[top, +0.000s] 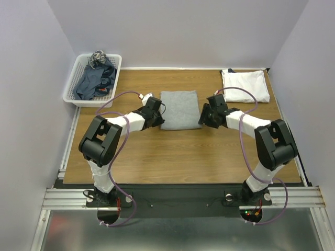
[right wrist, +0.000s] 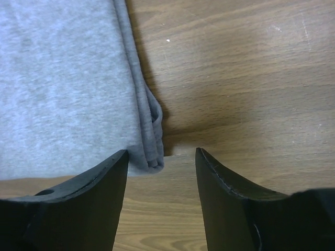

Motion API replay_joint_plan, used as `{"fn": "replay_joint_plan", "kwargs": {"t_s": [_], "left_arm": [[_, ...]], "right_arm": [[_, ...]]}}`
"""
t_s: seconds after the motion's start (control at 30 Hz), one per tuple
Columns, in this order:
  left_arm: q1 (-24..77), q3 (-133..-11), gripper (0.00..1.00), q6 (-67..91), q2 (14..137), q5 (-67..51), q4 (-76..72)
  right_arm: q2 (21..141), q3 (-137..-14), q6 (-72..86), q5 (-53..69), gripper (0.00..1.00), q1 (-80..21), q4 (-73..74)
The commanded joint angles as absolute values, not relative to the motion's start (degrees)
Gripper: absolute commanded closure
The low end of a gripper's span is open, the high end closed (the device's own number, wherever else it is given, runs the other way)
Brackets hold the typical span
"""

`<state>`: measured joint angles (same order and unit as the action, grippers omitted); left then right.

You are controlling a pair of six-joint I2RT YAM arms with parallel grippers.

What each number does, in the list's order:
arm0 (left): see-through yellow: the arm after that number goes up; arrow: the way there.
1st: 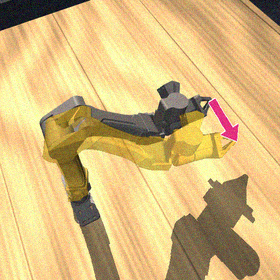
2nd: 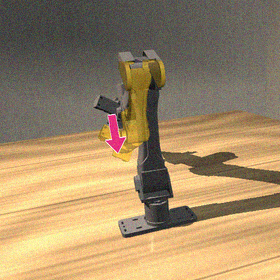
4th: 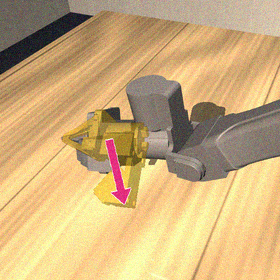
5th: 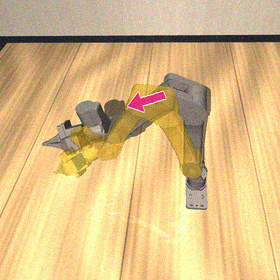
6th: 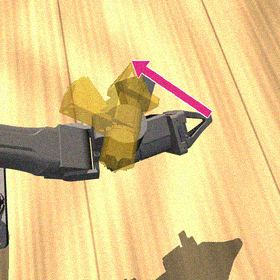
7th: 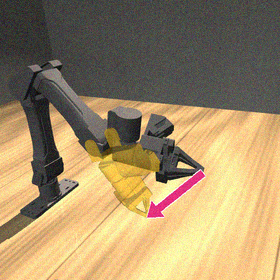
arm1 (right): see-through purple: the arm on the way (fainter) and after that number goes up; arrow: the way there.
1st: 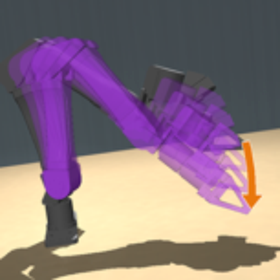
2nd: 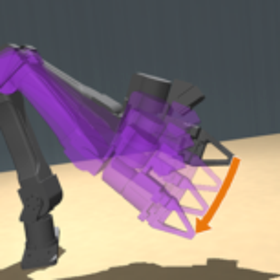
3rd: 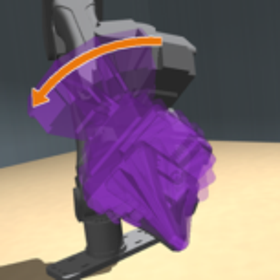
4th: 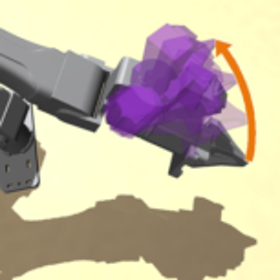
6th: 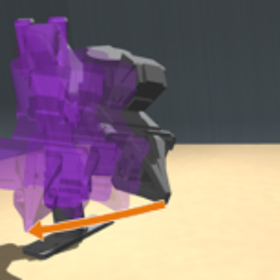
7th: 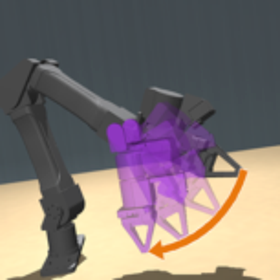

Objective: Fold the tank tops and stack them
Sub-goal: Fold the tank top, then neatly place the folded tank top to the corner

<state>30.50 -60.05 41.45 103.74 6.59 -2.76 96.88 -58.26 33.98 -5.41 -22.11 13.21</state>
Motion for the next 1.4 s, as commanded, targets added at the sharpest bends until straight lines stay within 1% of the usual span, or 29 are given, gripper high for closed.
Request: {"fn": "replay_joint_plan", "kwargs": {"t_s": [0.0, 0.13, 0.2, 0.27, 0.33, 0.37, 0.43, 0.47, 0.5, 0.53, 0.57, 0.6, 0.63, 0.67, 0.7, 0.73, 0.77, 0.8, 0.87, 0.93, 1.0, 1.03, 1.07, 1.2, 1.27, 1.37], "left_arm": [[31.9, -58.7, 0.71, 41.7, 102.7, 8.8, -3.1], [32.6, -57.3, 0.74, 42.2, 102.7, 8.5, -3.1], [33.3, -56.2, 0.79, 43.2, 102.2, 8.0, -3.3], [35.6, -55.1, 0.81, 45.1, 101.3, 8.3, -3.3], [37.5, -53.5, 0.83, 46.7, 100.8, 8.1, -4.2], [39.7, -53.0, 0.86, 49.1, 100.6, 7.9, -4.6], [42.1, -52.6, 0.87, 51.2, 101.0, 5.8, -7.0], [44.4, -53.3, 0.88, 52.8, 102.4, 5.2, -7.6], [45.8, -54.4, 0.88, 53.2, 103.3, 4.6, -7.8], [46.8, -57.3, 0.88, 53.3, 104.2, 3.8, -7.9], [47.7, -58.7, 0.88, 53.5, 105.2, 3.3, -7.9], [49.1, -61.2, 0.88, 53.5, 106.8, 2.3, -8.1], [49.4, -62.4, 0.88, 53.4, 107.6, 1.5, -8.2], [49.7, -64.1, 0.85, 53.0, 108.5, 0.6, -8.2], [49.7, -64.2, 0.84, 52.7, 108.6, 0.4, -8.3], [49.7, -64.5, 0.82, 52.1, 108.2, -2.0, -8.5], [49.7, -64.3, 0.78, 51.8, 106.9, -2.1, -8.7], [49.7, -64.0, 0.75, 51.2, 106.0, -2.1, -8.9], [49.4, -63.2, 0.69, 49.0, 103.4, -2.9, -8.4], [49.3, -63.1, 0.66, 47.1, 101.6, -4.4, -7.7], [49.3, -63.1, 0.66, 44.6, 98.8, -4.7, -4.7], [49.3, -62.1, 0.66, 43.6, 97.6, -5.3, -4.1], [49.4, -60.8, 0.66, 42.8, 94.9, -5.3, -3.1], [49.1, -60.3, 0.66, 40.9, 89.8, -3.0, -0.1], [48.5, -61.0, 0.66, 40.2, 88.9, -2.6, 1.5], [46.8, -62.5, 0.66, 39.2, 88.7, -3.3, 2.0]], "right_arm": [[98.3, -58.4, 35.5, -6.4, 0.41, -22.0, 11.7], [99.0, -58.3, 35.6, -6.3, 0.40, -22.0, 11.3], [99.6, -59.1, 35.2, -7.1, 0.39, -21.7, 11.3], [100.8, -60.3, 34.5, -6.3, 0.39, -20.0, 11.3], [102.4, -63.6, 33.9, -4.3, 0.39, -18.6, 11.4], [103.5, -65.3, 33.2, -3.7, 0.39, -18.0, 11.4], [107.6, -68.4, 32.5, -0.5, 0.40, -16.2, 11.5], [109.0, -72.2, 32.1, -0.3, 0.40, -15.4, 11.6], [112.2, -74.2, 31.8, 2.9, 0.40, -15.0, 11.7], [113.8, -78.9, 31.6, 3.9, 0.40, -14.8, 11.9], [115.3, -81.1, 31.2, 4.9, 0.39, -14.4, 12.2], [118.0, -83.6, 30.9, 6.1, 0.36, -14.3, 12.3], [118.9, -85.9, 30.9, 5.6, 0.36, -14.3, 12.9], [119.9, -90.2, 30.7, 3.9, 0.31, -14.3, 14.5], [119.9, -91.6, 30.5, 2.5, 0.28, -14.3, 15.3], [119.3, -92.5, 30.4, 1.0, 0.22, -14.2, 15.9], [118.5, -93.4, 29.9, 0.1, 0.18, -14.1, 16.8], [117.6, -93.3, 29.8, -3.8, 0.15, -13.8, 17.1], [114.7, -91.7, 29.7, -5.9, 0.11, -13.0, 18.0], [110.5, -88.6, 30.2, -8.2, 0.11, -12.5, 18.8], [106.6, -83.9, 31.6, -9.2, 0.11, -12.0, 18.9], [104.8, -79.0, 32.2, -9.7, 0.11, -11.8, 18.8], [101.0, -76.1, 33.0, -8.3, 0.11, -11.9, 18.7], [94.0, -64.6, 34.7, -4.3, 0.11, -12.0, 17.5], [91.9, -58.5, 36.4, -1.9, 0.14, -11.9, 15.1], [90.2, -54.2, 37.8, 3.7, 0.16, -12.0, 11.9]]}}
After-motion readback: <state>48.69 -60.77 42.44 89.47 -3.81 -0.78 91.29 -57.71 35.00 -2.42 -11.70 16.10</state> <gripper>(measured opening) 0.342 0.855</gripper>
